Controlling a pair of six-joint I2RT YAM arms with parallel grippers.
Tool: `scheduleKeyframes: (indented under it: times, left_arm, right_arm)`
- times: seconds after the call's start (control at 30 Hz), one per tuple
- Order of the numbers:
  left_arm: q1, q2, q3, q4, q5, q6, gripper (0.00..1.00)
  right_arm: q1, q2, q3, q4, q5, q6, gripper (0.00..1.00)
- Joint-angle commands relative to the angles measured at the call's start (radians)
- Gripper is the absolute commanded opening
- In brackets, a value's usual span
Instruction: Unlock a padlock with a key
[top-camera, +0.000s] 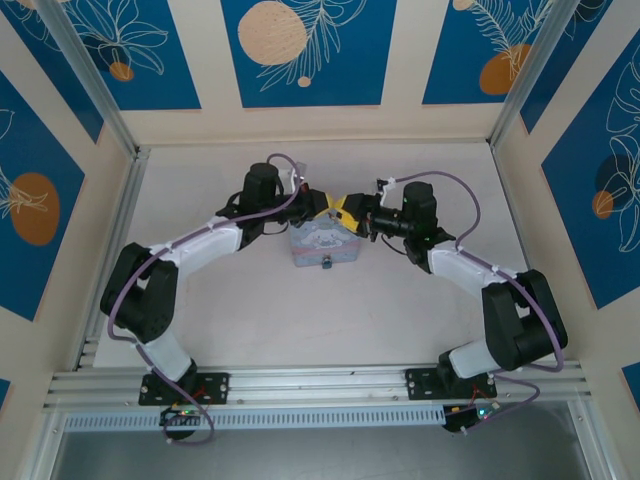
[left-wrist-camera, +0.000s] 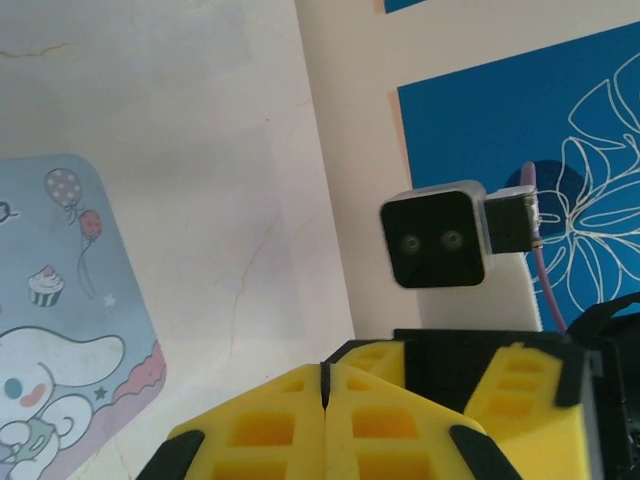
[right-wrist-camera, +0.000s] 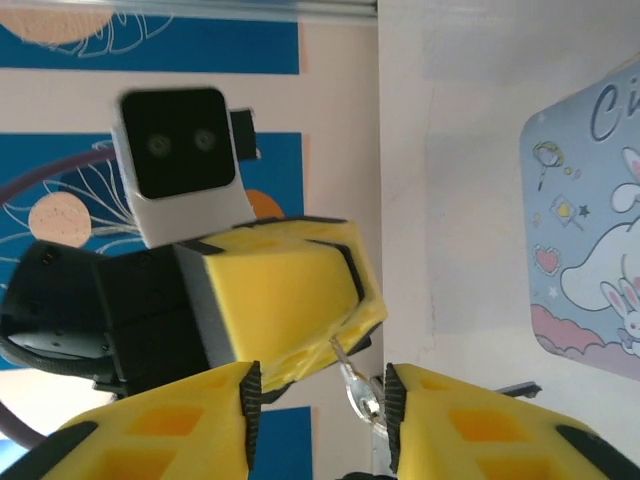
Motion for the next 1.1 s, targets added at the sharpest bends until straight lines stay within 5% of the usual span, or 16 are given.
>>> scheduleKeyframes:
  times: [0.0,0.3,0.63,1.07]
  left_arm:
    - [-0.009,-0.04,-0.029,0.063,-0.06,-0.065,0.0]
    - [-0.015,-0.072,-0.117,0.214,-0.206,-0.261,0.0]
    - [-0.041,-0.118,-0.19,0.281,-0.369,-0.37,0.0]
    - [-0.048,-0.123,-0.209,0.318,-0.409,-0.401,0.0]
  right_arm:
    - [-0.014,-0.059,-0.03,0.03,0.041,0.019,0.43]
    - [0.012,-0.105,-0.071,0.066,0.202,0.032,0.42]
    - [0.08,0.021,-0.006,0.187,0.235,0.068,0.37]
    - [0.122,0.094,0.033,0.23,0.232,0.075,0.33]
